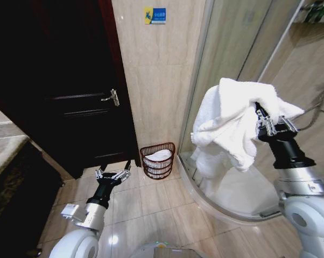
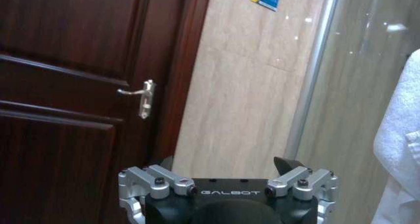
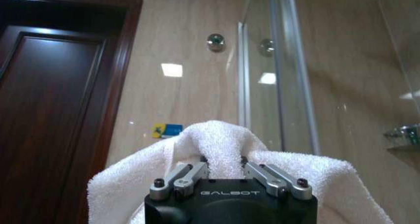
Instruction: Discard the used towel into the hamper.
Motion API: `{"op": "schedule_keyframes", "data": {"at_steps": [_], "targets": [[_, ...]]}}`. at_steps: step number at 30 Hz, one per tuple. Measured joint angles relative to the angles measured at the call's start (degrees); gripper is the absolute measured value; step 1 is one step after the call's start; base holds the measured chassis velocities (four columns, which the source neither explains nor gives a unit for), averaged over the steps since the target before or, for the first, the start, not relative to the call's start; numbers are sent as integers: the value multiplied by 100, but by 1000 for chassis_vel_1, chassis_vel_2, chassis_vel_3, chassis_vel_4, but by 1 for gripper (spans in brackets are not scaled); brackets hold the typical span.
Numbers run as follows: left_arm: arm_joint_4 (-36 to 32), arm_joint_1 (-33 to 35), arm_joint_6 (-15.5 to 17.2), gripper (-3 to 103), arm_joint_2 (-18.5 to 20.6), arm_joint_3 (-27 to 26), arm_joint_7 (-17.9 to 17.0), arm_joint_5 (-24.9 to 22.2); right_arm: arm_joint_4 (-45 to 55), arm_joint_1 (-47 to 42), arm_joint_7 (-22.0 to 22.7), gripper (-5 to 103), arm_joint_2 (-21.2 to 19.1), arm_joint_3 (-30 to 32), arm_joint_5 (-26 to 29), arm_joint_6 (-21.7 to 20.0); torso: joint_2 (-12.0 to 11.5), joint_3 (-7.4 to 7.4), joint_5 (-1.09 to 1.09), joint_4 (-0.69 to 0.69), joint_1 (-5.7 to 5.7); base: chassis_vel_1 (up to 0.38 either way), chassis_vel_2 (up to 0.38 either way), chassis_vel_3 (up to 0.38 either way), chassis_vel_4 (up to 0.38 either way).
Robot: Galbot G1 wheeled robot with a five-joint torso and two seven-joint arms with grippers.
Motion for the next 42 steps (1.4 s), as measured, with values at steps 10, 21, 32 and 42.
{"op": "schedule_keyframes", "data": {"at_steps": [10,21,32,42], "targets": [[-1,0,0,100,0,0,0,0,0,18,-2,15,3,-26,1,12,-1,0,2,1,1,239,256,-236,-225],[0,0,0,100,1,0,-1,0,1,18,27,15,-4,-50,20,40,-1,1,4,1,1,128,101,-91,-95],[0,0,0,100,0,0,0,0,-1,1,33,15,12,-85,-11,48,-1,1,-1,0,1,-44,-44,31,29],[0,0,0,100,0,0,0,0,-1,-13,-16,15,25,-93,-42,49,-1,1,2,0,1,0,0,0,0]]}}
